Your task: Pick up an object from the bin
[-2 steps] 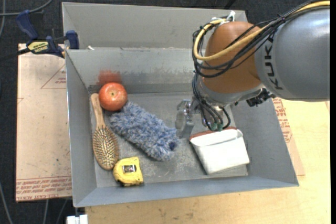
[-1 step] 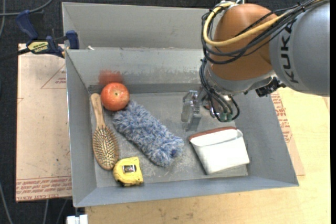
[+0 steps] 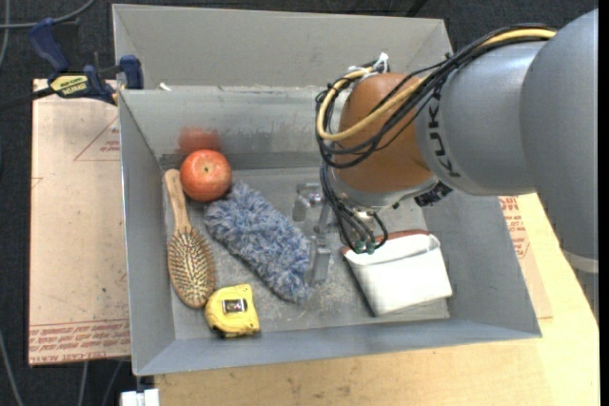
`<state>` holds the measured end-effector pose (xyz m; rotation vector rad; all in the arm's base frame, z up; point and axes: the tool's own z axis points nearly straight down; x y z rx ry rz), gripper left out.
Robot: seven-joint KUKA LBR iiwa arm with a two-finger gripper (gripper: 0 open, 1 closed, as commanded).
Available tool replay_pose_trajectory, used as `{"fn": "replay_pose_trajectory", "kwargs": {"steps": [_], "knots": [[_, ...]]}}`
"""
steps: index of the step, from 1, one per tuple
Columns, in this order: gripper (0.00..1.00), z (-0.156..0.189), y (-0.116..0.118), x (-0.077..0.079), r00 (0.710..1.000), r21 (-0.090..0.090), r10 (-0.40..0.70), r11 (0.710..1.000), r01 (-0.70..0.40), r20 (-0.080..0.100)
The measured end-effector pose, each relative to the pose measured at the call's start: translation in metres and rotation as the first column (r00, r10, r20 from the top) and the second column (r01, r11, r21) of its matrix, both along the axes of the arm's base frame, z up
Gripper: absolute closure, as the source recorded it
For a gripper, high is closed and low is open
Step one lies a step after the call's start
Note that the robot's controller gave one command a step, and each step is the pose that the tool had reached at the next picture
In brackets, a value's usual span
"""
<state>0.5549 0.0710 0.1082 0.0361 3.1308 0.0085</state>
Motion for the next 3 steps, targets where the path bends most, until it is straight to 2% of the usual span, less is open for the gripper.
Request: {"fn": "replay_pose_trajectory", "kwargs": {"steps": [1, 2, 3], "knots": [[1.0, -0.035, 0.004, 0.004, 1.0, 0.001, 0.016, 1.0, -0.016, 0.003], [1.0, -0.035, 0.004, 0.004, 1.0, 0.001, 0.016, 1.0, -0.016, 0.003], [1.0, 0.051, -0.005, 0.016, 1.0, 0.002, -0.01, 1.0, 0.01, 0.005]]}}
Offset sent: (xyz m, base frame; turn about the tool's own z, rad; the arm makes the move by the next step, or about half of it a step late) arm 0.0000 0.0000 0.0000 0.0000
